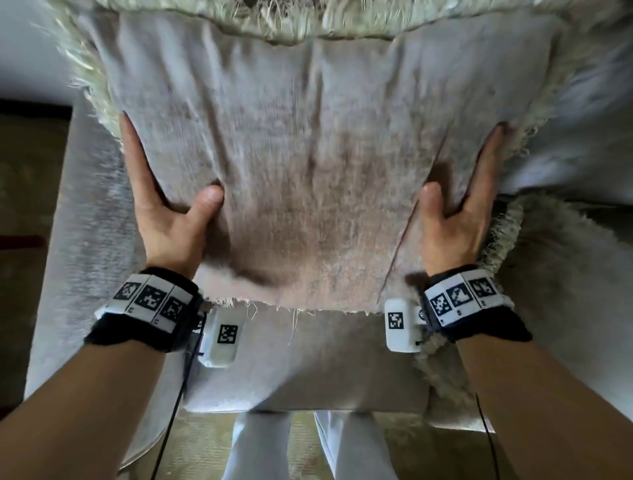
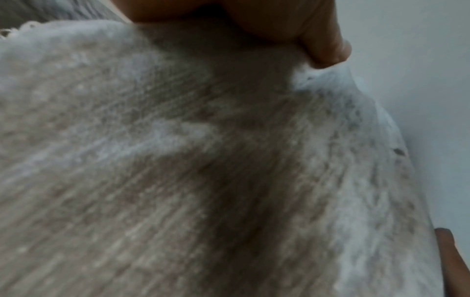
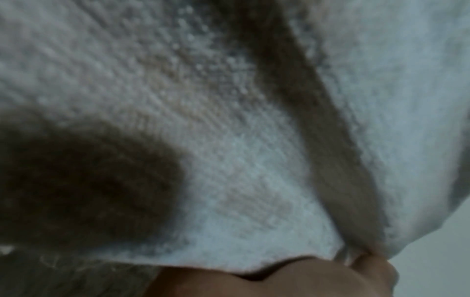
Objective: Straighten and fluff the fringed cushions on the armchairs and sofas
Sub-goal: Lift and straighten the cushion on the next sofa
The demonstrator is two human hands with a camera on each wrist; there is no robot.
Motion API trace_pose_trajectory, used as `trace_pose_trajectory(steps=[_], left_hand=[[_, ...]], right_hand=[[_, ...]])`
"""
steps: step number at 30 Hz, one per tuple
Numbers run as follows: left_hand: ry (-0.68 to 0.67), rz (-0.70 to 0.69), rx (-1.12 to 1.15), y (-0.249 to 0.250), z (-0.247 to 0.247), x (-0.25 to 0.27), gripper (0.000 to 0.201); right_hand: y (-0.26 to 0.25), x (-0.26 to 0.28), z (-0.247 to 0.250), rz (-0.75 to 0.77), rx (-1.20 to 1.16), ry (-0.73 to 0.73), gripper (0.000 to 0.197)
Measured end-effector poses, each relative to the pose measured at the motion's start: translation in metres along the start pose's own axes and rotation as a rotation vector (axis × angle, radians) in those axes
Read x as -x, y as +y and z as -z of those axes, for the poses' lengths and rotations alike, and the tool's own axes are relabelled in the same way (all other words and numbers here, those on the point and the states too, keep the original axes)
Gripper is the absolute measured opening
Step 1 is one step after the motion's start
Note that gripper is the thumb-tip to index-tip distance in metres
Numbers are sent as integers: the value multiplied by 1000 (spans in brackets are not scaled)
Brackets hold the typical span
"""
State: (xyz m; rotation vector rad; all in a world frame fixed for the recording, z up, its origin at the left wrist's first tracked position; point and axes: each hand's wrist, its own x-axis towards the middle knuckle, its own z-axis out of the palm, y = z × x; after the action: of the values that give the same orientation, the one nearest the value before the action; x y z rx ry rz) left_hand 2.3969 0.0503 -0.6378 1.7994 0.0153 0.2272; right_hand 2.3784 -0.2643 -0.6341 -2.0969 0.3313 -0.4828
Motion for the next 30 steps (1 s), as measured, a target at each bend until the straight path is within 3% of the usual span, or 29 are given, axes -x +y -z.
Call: trace_pose_trajectory(steps=[3, 9, 16, 20, 26, 30], left_hand=[[-15, -61, 44, -8, -11, -24, 114], [-53, 65, 62, -48, -35, -42, 123], [-19, -31, 21, -72, -50, -52, 123], [43, 11, -91, -68, -42, -43, 121], [254, 80, -204, -25, -28, -28, 85], [207, 80, -162, 30, -31, -25, 48]], right_hand=[[9, -21, -6, 90, -21, 24, 92], [53, -33, -27, -90, -74, 12, 105], [73, -42, -32, -58, -41, 12, 100], [60, -39, -21, -109, -42, 10, 94], [24, -26, 18, -88, 106, 35, 82], [-13, -25, 51, -39, 247, -33, 59]])
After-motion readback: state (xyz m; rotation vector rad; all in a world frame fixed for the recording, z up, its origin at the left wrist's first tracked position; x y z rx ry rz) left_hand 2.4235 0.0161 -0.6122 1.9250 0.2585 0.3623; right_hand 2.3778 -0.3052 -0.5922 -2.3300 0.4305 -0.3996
